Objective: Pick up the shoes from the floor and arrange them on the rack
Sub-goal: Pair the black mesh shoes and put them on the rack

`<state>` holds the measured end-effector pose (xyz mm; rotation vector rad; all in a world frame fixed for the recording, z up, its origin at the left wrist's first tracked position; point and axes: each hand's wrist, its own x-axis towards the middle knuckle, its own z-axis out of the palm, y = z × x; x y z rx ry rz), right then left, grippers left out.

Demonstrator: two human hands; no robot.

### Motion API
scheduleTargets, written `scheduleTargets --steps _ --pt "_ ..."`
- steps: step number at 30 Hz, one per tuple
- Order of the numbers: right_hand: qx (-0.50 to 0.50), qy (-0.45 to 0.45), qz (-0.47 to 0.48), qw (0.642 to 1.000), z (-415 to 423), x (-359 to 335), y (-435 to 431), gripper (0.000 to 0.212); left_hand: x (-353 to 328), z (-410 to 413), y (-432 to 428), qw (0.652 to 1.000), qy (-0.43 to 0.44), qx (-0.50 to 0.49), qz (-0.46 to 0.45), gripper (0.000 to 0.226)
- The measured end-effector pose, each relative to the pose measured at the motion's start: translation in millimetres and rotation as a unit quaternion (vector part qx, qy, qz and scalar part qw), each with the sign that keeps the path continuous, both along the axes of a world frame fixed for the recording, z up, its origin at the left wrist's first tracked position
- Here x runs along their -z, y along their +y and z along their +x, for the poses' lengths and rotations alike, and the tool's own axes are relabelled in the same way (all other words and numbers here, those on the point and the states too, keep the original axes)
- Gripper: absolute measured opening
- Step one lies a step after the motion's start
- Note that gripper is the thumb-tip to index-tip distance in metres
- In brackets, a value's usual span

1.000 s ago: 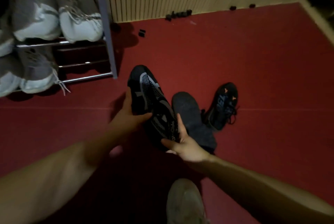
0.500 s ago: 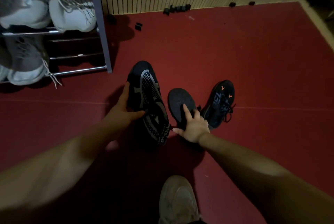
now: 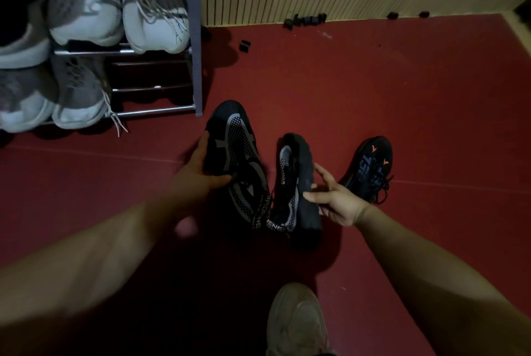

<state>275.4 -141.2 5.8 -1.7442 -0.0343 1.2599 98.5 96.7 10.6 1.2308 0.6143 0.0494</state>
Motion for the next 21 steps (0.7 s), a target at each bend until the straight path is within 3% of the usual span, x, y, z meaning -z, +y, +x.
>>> scheduleTargets --steps 5,14,18,21 --pt "-0.040 -0.031 -0.080 0.996 -5 8 0 0.092 -1 1 4 1.000 0.003 -0.007 -0.007 0.095" --pt "-0.079 -0.026 -0.084 0.993 1 7 0 0.094 4 -1 -1 0.999 0.033 0.027 0.002 0.096" --pt "0.004 -0.021 -0.103 0.994 12 10 -19 0.090 2 1 -7 0.998 0.034 0.057 0.021 0.097" --pt "0.164 -0.049 -0.111 0.979 21 10 -18 0.068 4 4 -11 0.997 0.039 0.063 0.024 0.097"
